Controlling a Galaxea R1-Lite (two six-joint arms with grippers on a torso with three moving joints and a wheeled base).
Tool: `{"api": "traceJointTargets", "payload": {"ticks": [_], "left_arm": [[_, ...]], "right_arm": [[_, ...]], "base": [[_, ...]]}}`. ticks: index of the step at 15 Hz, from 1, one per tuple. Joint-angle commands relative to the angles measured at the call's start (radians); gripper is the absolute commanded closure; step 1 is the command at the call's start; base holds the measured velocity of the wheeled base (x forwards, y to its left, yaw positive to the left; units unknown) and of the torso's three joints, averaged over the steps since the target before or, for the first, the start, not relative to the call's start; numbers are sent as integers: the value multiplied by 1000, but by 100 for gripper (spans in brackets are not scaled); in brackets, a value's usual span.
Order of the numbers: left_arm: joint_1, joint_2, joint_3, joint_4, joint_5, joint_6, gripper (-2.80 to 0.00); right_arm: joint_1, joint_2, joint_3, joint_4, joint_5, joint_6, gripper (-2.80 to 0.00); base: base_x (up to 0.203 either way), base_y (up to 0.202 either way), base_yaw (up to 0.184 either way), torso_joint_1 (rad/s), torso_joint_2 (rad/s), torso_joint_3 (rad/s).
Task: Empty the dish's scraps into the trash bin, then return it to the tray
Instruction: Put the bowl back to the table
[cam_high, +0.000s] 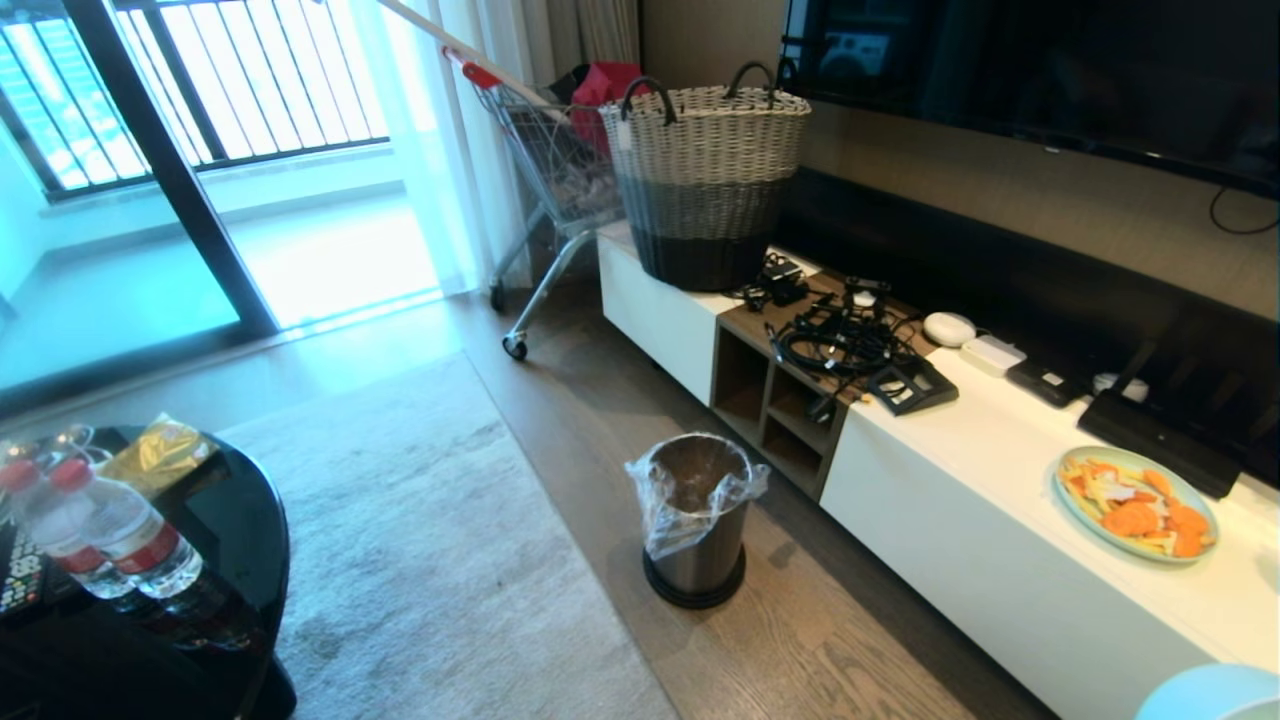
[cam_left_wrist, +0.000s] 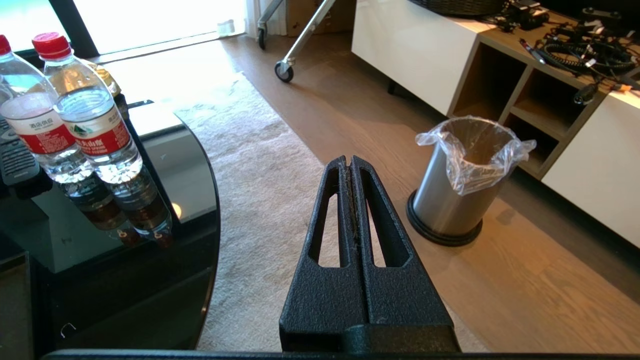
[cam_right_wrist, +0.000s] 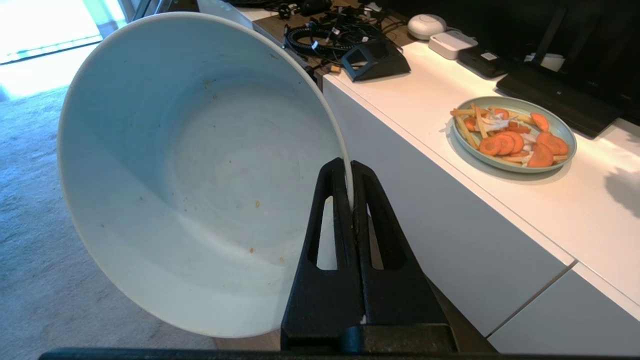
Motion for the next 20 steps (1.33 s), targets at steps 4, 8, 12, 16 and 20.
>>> {"api": "traceJointTargets", "payload": {"ticks": [4, 8, 12, 16, 20], "left_arm": [[0, 0, 0, 0, 0, -1, 0], [0, 0, 0, 0, 0, -1, 0], [0, 0, 0, 0, 0, -1, 0], [0, 0, 0, 0, 0, -1, 0], [0, 0, 0, 0, 0, -1, 0]], "right_arm": [[0, 2, 0, -1, 0, -1, 0], [0, 2, 0, -1, 0, -1, 0], [0, 2, 0, -1, 0, -1, 0], [0, 2, 0, -1, 0, -1, 0], [0, 2, 0, -1, 0, 1, 0]], "base": [[0, 0, 0, 0, 0, 0], [0, 0, 0, 0, 0, 0], [-144, 0, -3, 6, 3, 5], [-189, 0, -1, 1, 2, 3], [-187, 0, -2, 2, 2, 2]]}}
